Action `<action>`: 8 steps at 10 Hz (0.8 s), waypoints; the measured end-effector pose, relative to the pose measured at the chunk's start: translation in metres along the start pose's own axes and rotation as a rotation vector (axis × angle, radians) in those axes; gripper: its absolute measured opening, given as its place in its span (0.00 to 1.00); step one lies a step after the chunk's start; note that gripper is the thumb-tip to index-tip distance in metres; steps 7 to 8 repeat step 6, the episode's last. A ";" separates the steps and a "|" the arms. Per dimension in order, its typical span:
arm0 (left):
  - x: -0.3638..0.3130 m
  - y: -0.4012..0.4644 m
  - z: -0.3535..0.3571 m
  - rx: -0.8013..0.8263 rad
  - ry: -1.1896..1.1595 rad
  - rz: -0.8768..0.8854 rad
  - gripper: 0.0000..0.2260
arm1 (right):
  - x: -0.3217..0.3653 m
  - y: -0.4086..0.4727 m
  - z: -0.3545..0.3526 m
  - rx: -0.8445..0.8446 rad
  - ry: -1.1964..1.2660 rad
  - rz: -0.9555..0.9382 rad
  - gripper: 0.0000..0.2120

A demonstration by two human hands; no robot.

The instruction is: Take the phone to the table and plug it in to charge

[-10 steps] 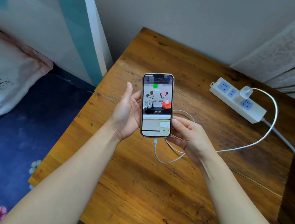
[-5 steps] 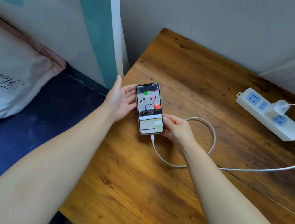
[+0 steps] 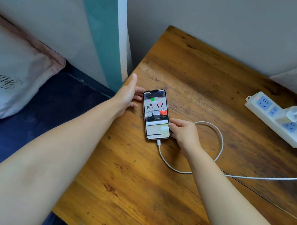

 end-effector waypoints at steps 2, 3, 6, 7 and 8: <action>0.001 0.001 0.004 -0.003 0.007 -0.010 0.35 | 0.010 -0.003 -0.002 -0.008 -0.130 0.015 0.21; 0.002 0.004 0.006 -0.016 0.025 -0.006 0.36 | 0.013 -0.001 -0.004 0.008 -0.156 0.045 0.20; 0.007 -0.018 0.007 -0.109 0.004 0.042 0.30 | 0.018 -0.031 -0.023 0.063 0.098 0.077 0.27; 0.007 -0.018 0.007 -0.109 0.004 0.042 0.30 | 0.018 -0.031 -0.023 0.063 0.098 0.077 0.27; 0.007 -0.018 0.007 -0.109 0.004 0.042 0.30 | 0.018 -0.031 -0.023 0.063 0.098 0.077 0.27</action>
Point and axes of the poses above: each hand's wrist, its own y-axis towards the middle knuckle, its own z-axis out of the palm, x = y × z, the point moved 3 cm from there along y, towards the middle knuckle, and after that the axes turned 13 degrees about -z, right-handed, at the moved point
